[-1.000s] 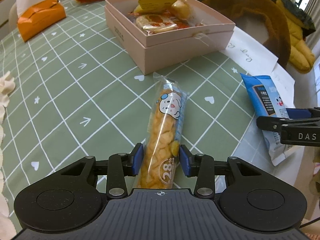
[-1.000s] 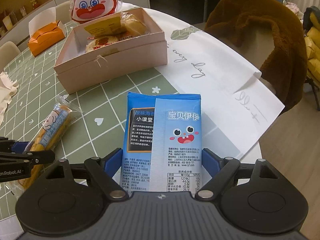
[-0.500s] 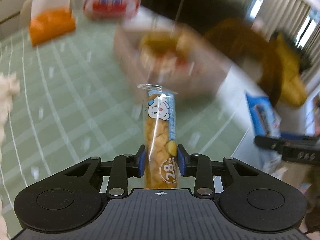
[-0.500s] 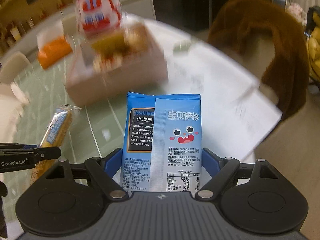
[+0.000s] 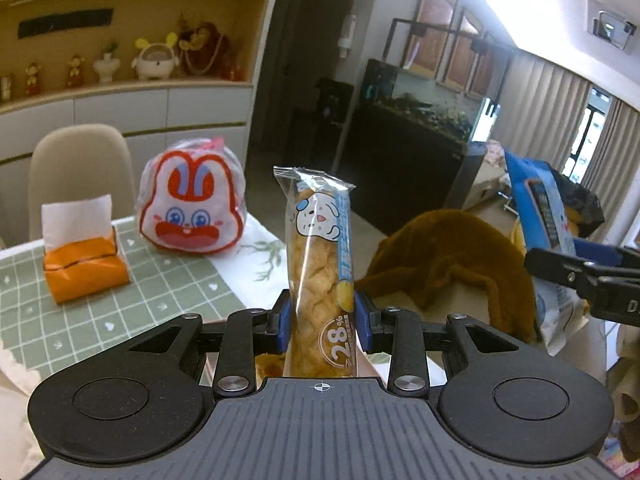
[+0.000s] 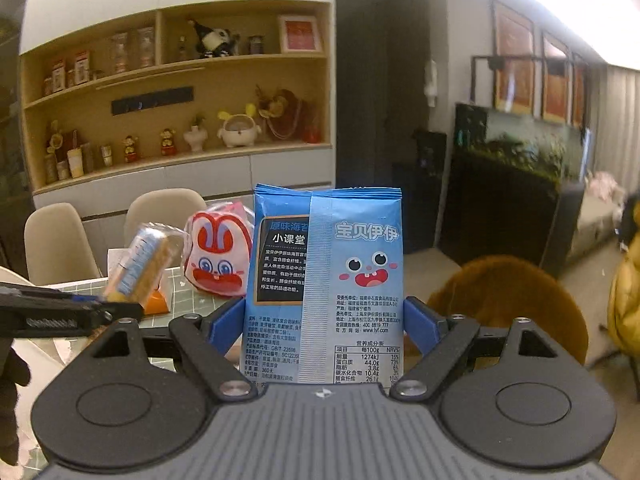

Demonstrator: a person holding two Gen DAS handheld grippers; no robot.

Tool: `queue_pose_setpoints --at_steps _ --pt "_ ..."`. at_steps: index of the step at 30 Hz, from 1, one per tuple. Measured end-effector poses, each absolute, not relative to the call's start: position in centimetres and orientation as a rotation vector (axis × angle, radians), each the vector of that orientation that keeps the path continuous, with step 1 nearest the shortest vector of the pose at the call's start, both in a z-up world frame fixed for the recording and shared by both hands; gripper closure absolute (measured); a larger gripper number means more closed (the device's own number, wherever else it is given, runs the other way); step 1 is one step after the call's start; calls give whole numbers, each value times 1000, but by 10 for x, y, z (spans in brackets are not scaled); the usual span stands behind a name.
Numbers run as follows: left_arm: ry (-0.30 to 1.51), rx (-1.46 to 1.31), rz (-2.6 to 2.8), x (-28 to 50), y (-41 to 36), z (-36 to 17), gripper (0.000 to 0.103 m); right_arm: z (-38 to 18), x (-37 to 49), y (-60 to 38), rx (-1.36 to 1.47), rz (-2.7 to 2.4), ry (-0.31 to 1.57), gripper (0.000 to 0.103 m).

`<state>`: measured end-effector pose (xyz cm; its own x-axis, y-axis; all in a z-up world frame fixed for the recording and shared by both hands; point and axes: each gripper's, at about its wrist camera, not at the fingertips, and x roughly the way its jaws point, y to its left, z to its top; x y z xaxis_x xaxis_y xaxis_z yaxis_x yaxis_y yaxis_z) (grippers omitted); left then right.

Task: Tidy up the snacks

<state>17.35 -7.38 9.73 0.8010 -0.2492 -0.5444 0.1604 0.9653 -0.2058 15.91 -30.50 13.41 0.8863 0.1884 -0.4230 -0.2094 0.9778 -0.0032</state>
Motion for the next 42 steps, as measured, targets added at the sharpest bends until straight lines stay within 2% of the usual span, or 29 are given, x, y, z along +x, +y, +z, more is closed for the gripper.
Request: queue_pose_setpoints --at_steps 4,7,13,18,25,32,35,36,42 --pt "675 -213 -208 198 -72 72 66 128 184 -306 -61 247 478 19" --pt "766 -325 -207 228 -56 32 66 115 206 -303 -47 277 530 19" --pt "730 -468 -68 221 -11 4 66 85 241 -293 3 353 611 19" --pt "744 -440 -17 188 1 -3 66 56 274 -262 81 436 721 16" --pt "808 -421 -34 153 -5 -28 66 -18 310 -213 145 479 936 14" --pt "869 -215 -72 163 -52 -47 66 -27 299 -245 191 432 937 14" --pt "872 -138 -43 180 -64 -57 72 -23 289 -263 185 408 922 14" --pt "873 -113 -26 187 -65 -62 78 -22 287 -268 181 399 920 14" --pt "848 -198 3 200 -54 -65 78 -36 266 -298 220 364 945 14"
